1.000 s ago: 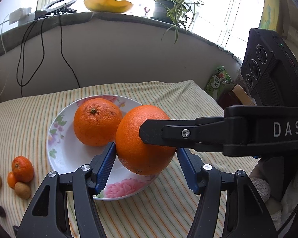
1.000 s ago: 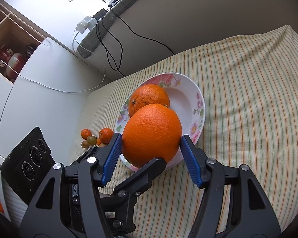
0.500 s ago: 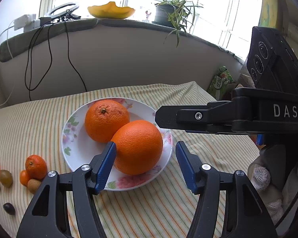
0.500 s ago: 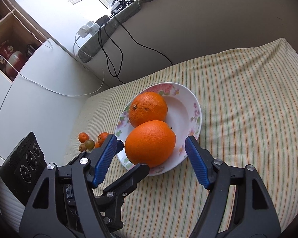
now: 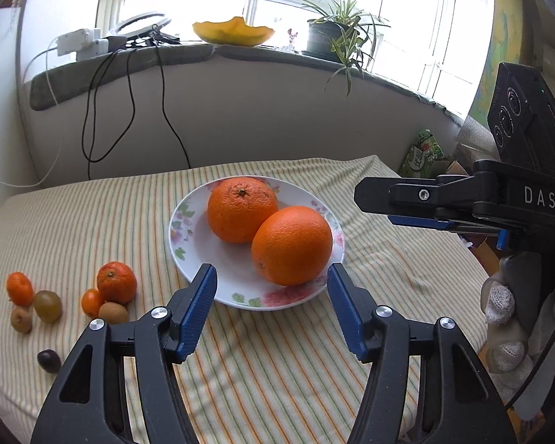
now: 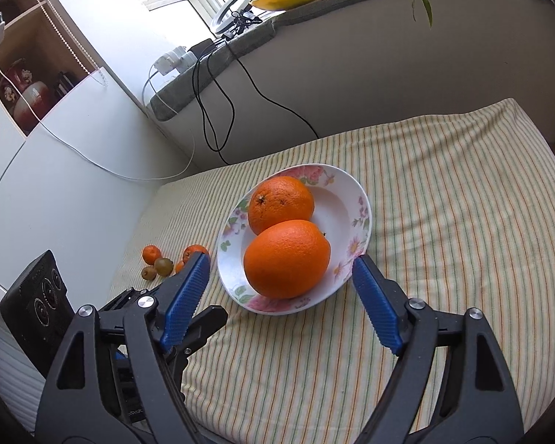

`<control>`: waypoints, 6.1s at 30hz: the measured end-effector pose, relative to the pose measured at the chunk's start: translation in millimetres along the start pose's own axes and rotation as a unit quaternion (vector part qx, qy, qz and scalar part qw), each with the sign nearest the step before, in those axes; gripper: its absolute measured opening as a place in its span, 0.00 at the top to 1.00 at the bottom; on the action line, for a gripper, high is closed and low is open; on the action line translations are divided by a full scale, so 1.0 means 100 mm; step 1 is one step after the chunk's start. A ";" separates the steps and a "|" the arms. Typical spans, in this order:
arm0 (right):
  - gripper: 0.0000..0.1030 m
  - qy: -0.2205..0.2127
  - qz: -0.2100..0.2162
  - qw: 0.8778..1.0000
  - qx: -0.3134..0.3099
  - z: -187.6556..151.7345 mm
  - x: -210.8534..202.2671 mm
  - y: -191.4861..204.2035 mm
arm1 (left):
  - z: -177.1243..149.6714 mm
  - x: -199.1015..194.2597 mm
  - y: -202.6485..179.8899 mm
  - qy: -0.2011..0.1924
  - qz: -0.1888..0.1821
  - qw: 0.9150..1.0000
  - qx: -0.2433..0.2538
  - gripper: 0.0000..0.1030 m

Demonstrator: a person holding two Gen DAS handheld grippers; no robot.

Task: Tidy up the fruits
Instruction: 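Open the right tool and withdraw it from the bowl, then close the left tool on a dark plum while the right tool grasps the other plum, then carry both dark plums into the white bowl and open both tools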

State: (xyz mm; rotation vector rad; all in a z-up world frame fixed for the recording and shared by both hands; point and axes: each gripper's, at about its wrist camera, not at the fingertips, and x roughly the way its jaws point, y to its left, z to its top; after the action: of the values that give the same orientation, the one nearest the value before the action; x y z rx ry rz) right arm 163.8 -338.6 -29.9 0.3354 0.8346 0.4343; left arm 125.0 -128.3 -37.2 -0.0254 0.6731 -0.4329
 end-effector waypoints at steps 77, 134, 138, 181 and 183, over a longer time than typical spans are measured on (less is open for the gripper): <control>0.66 0.098 0.020 0.954 -0.282 -1.24 1.41 1.93 | -0.88 -0.42 1.90 0.041 0.054 0.989 -0.128 0.70; 0.75 -0.004 -0.049 0.979 -0.197 -0.56 0.64 1.09 | 0.06 0.15 0.93 0.004 -0.018 0.999 -0.045 0.79; 0.75 -0.006 -0.056 0.978 -0.200 -0.51 0.68 1.05 | 0.13 0.29 0.89 0.011 -0.020 0.999 -0.042 0.79; 0.48 -0.026 -0.077 0.974 -0.210 -0.41 0.67 1.03 | 0.37 0.48 0.72 0.008 -0.018 0.999 -0.032 0.63; 0.45 -0.026 -0.075 0.975 -0.208 -0.42 0.66 1.03 | 0.38 0.46 0.71 0.005 -0.016 0.999 -0.031 0.54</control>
State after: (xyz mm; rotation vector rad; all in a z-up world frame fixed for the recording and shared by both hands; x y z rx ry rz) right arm 146.5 -212.7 -51.7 -0.1027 0.6910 0.4449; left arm 207.3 -86.0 -46.6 -0.0924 0.6963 -0.4427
